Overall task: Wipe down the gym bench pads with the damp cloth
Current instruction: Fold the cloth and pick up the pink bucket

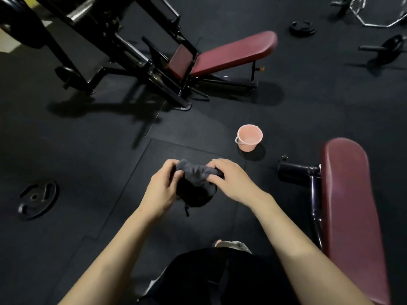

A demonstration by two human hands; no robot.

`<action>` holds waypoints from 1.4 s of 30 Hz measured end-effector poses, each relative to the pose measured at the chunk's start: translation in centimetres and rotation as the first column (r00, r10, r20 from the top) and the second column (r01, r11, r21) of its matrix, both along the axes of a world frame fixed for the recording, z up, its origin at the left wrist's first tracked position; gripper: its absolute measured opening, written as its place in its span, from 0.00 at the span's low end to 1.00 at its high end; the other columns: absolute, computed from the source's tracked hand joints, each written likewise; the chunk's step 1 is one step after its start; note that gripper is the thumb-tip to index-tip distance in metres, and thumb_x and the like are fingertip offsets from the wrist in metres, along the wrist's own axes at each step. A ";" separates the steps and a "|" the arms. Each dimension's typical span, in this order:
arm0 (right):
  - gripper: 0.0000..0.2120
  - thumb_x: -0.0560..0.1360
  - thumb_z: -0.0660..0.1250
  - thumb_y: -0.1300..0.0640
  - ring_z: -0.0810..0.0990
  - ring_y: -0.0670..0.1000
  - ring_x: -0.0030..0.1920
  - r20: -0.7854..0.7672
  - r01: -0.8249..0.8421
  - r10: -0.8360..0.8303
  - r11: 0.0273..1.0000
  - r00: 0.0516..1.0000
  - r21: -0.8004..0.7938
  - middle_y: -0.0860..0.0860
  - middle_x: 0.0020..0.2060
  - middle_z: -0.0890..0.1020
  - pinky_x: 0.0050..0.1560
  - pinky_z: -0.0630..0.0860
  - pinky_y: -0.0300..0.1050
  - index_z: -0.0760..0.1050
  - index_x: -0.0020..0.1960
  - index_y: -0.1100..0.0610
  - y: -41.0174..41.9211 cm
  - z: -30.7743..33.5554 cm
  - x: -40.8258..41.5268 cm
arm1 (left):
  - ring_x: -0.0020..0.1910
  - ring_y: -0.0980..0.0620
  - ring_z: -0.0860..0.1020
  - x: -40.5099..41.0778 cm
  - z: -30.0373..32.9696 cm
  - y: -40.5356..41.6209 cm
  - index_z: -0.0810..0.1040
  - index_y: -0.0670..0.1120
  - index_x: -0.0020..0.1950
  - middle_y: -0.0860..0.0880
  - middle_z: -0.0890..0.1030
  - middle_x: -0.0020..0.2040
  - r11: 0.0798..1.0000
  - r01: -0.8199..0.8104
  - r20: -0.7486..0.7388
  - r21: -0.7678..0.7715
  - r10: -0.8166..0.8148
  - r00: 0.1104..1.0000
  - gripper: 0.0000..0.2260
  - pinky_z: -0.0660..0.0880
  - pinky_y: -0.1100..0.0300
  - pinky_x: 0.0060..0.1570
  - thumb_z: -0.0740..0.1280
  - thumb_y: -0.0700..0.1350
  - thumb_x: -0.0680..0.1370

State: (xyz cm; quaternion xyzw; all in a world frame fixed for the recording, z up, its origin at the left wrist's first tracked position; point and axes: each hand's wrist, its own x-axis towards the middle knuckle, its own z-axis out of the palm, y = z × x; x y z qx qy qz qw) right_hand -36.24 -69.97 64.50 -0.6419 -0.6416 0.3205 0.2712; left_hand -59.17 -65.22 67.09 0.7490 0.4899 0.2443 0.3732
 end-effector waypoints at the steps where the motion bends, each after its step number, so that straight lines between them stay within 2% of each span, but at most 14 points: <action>1: 0.05 0.79 0.68 0.50 0.76 0.43 0.48 -0.021 0.028 -0.029 0.999 0.999 -0.020 0.41 0.45 0.80 0.49 0.73 0.44 0.73 0.46 0.44 1.6 0.1 0.7 | 0.47 0.62 0.78 0.7 -0.3 2.2 0.75 0.52 0.54 0.59 0.81 0.46 0.999 -0.034 0.006 0.018 0.034 0.999 0.04 0.70 0.67 0.46 0.64 0.42 0.84; 4: 0.03 0.79 0.68 0.47 0.78 0.44 0.45 -0.054 0.120 -0.121 0.992 0.991 -0.037 0.41 0.43 0.80 0.47 0.76 0.46 0.75 0.47 0.44 5.9 0.3 2.7 | 0.45 0.66 0.79 3.1 -0.8 7.7 0.77 0.48 0.51 0.57 0.82 0.46 0.993 -0.119 0.067 -0.025 0.120 0.990 0.04 0.70 0.72 0.44 0.65 0.41 0.84; 8: 0.02 0.79 0.69 0.49 0.79 0.43 0.48 -0.084 0.247 -0.247 0.969 0.965 -0.010 0.41 0.46 0.81 0.51 0.77 0.45 0.76 0.50 0.45 12.0 -0.8 5.8 | 0.43 0.67 0.79 7.0 -2.4 15.8 0.79 0.47 0.52 0.58 0.83 0.44 0.995 -0.055 0.055 -0.085 0.060 0.997 0.03 0.69 0.74 0.43 0.66 0.42 0.83; 13: 0.04 0.78 0.70 0.50 0.79 0.42 0.50 -0.103 0.433 -0.437 0.899 0.893 -0.061 0.40 0.47 0.82 0.52 0.76 0.41 0.78 0.52 0.46 20.4 -3.1 10.3 | 0.47 0.61 0.78 13.8 -5.2 28.9 0.79 0.51 0.50 0.57 0.82 0.46 0.986 0.127 0.017 -0.104 -0.125 0.992 0.04 0.71 0.66 0.48 0.65 0.45 0.83; 16: 0.05 0.78 0.70 0.50 0.79 0.42 0.53 -0.120 0.572 -0.577 0.817 0.808 -0.074 0.40 0.50 0.82 0.55 0.77 0.43 0.78 0.53 0.45 25.7 -4.2 12.3 | 0.43 0.63 0.77 17.9 -6.0 37.0 0.78 0.52 0.48 0.56 0.82 0.44 0.950 0.257 0.010 -0.179 -0.259 0.966 0.05 0.70 0.70 0.43 0.65 0.45 0.83; 20: 0.03 0.79 0.70 0.51 0.80 0.43 0.51 -0.135 0.705 -0.711 0.703 0.690 -0.097 0.41 0.49 0.82 0.54 0.78 0.44 0.78 0.52 0.46 31.4 -4.6 14.0 | 0.46 0.62 0.78 23.0 -6.4 46.0 0.78 0.53 0.50 0.57 0.83 0.45 0.885 0.414 -0.034 -0.214 -0.431 0.902 0.05 0.71 0.70 0.44 0.64 0.47 0.84; 25: 0.04 0.80 0.70 0.53 0.78 0.41 0.52 -0.120 0.804 -0.817 0.576 0.563 -0.150 0.40 0.50 0.79 0.51 0.73 0.36 0.77 0.53 0.47 35.8 -5.8 16.6 | 0.44 0.61 0.77 29.1 -7.7 52.2 0.77 0.54 0.49 0.57 0.81 0.43 0.798 0.549 -0.046 -0.248 -0.576 0.816 0.05 0.71 0.70 0.43 0.64 0.47 0.84; 27: 0.04 0.80 0.69 0.52 0.78 0.41 0.52 -0.127 0.809 -0.829 0.559 0.545 -0.181 0.40 0.50 0.79 0.52 0.74 0.39 0.77 0.54 0.46 36.7 -6.9 18.1 | 0.42 0.59 0.76 31.3 -8.7 53.6 0.77 0.53 0.48 0.56 0.80 0.41 0.770 0.583 -0.058 -0.260 -0.615 0.786 0.06 0.71 0.66 0.42 0.64 0.47 0.84; 30: 0.02 0.81 0.68 0.48 0.80 0.43 0.51 -0.163 0.783 -0.840 0.541 0.517 -0.307 0.42 0.48 0.81 0.54 0.79 0.47 0.75 0.53 0.45 37.9 -8.6 20.9 | 0.38 0.58 0.73 34.3 -10.5 55.3 0.74 0.53 0.48 0.53 0.79 0.40 0.734 0.599 -0.076 -0.321 -0.650 0.756 0.06 0.70 0.62 0.40 0.62 0.48 0.85; 34: 0.04 0.80 0.69 0.47 0.81 0.46 0.50 -0.212 0.796 -0.879 0.478 0.428 -0.373 0.44 0.46 0.83 0.54 0.81 0.54 0.75 0.52 0.44 40.0 -12.3 24.9 | 0.40 0.49 0.77 38.0 -14.2 57.1 0.68 0.53 0.52 0.50 0.81 0.43 0.687 0.598 -0.192 -0.412 -0.707 0.681 0.07 0.74 0.52 0.41 0.56 0.53 0.87; 37: 0.10 0.78 0.71 0.47 0.80 0.46 0.56 -0.275 0.833 -0.915 0.388 0.295 -0.395 0.42 0.52 0.82 0.57 0.80 0.53 0.72 0.57 0.42 41.8 -15.6 28.2 | 0.42 0.48 0.79 41.0 -17.4 58.0 0.68 0.54 0.52 0.50 0.82 0.44 0.697 0.562 -0.205 -0.445 -0.690 0.694 0.08 0.74 0.51 0.42 0.55 0.55 0.87; 39: 0.19 0.77 0.72 0.46 0.78 0.47 0.62 -0.323 0.815 -0.925 0.340 0.200 -0.469 0.43 0.58 0.79 0.61 0.80 0.52 0.68 0.63 0.41 42.8 -17.9 30.3 | 0.43 0.50 0.79 43.0 -19.6 58.5 0.68 0.54 0.52 0.52 0.81 0.44 0.704 0.522 -0.179 -0.482 -0.662 0.727 0.09 0.74 0.52 0.43 0.54 0.56 0.87; 42: 0.35 0.74 0.76 0.47 0.74 0.48 0.69 -0.428 0.736 -0.889 0.396 0.160 -0.549 0.48 0.69 0.74 0.70 0.75 0.54 0.60 0.72 0.34 43.3 -21.8 32.5 | 0.41 0.55 0.76 45.7 -23.3 59.2 0.69 0.55 0.50 0.55 0.78 0.41 0.696 0.463 -0.103 -0.549 -0.606 0.789 0.09 0.72 0.55 0.41 0.54 0.55 0.87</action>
